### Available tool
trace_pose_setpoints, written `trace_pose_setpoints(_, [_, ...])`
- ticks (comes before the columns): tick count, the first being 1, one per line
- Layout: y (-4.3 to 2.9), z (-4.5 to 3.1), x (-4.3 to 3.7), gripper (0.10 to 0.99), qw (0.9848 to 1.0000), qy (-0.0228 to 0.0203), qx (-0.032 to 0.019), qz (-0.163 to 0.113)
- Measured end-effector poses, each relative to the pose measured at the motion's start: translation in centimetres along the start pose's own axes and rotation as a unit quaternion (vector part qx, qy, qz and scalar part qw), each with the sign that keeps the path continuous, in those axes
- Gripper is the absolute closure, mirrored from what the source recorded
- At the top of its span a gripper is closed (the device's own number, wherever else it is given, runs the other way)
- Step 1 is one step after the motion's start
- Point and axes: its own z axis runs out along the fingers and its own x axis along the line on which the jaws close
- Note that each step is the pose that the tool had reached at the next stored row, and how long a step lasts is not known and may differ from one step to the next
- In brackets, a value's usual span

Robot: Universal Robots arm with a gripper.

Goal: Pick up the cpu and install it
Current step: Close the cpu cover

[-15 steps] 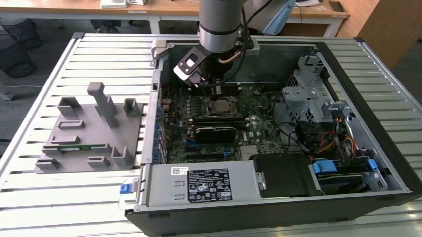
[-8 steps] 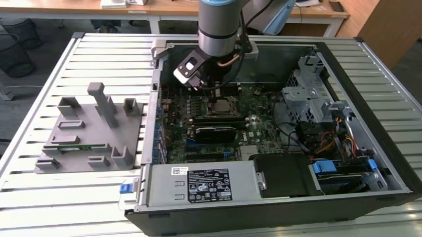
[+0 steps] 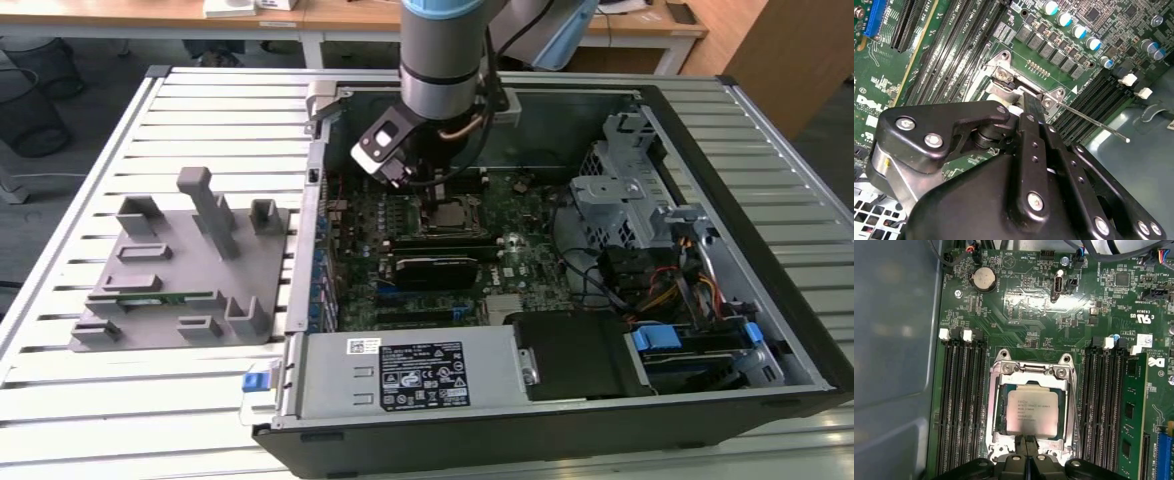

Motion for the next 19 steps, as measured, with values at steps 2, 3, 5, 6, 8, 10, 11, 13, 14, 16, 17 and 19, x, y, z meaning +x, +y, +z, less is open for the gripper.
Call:
trace_pose_setpoints(2, [-0.01, 0.14, -0.01, 0.973, 1.0000, 0.0000, 0.0000, 0.000])
trace_pose_setpoints(3, [-0.02, 0.20, -0.01, 0.973, 1.0000, 0.0000, 0.0000, 0.000])
trace_pose_setpoints(5, [-0.03, 0.31, -0.02, 0.973, 1.0000, 0.0000, 0.0000, 0.000])
trace_pose_setpoints(6, [-0.03, 0.36, -0.02, 0.973, 1.0000, 0.0000, 0.0000, 0.000])
trace_pose_setpoints(8, [-0.04, 0.44, -0.03, 0.973, 1.0000, 0.0000, 0.0000, 0.000])
trace_pose_setpoints(10, [-0.04, 0.51, -0.03, 0.973, 1.0000, 0.0000, 0.0000, 0.000])
trace_pose_setpoints(11, [-0.04, 0.54, -0.03, 0.973, 1.0000, 0.0000, 0.0000, 0.000])
trace_pose_setpoints(13, [-0.04, 0.60, -0.04, 0.973, 1.0000, 0.0000, 0.0000, 0.000])
trace_pose_setpoints(14, [-0.04, 0.64, -0.04, 0.973, 1.0000, 0.0000, 0.0000, 0.000])
trace_pose_setpoints(16, [-0.04, 0.72, -0.05, 0.973, 1.0000, -0.0001, 0.0001, 0.000])
trace_pose_setpoints(17, [-0.01, 0.73, -0.05, 0.973, 1.0000, -0.0002, 0.0002, 0.000])
trace_pose_setpoints(19, [0.18, 0.75, -0.06, 0.973, 1.0000, 0.0000, 0.0001, 0.000])
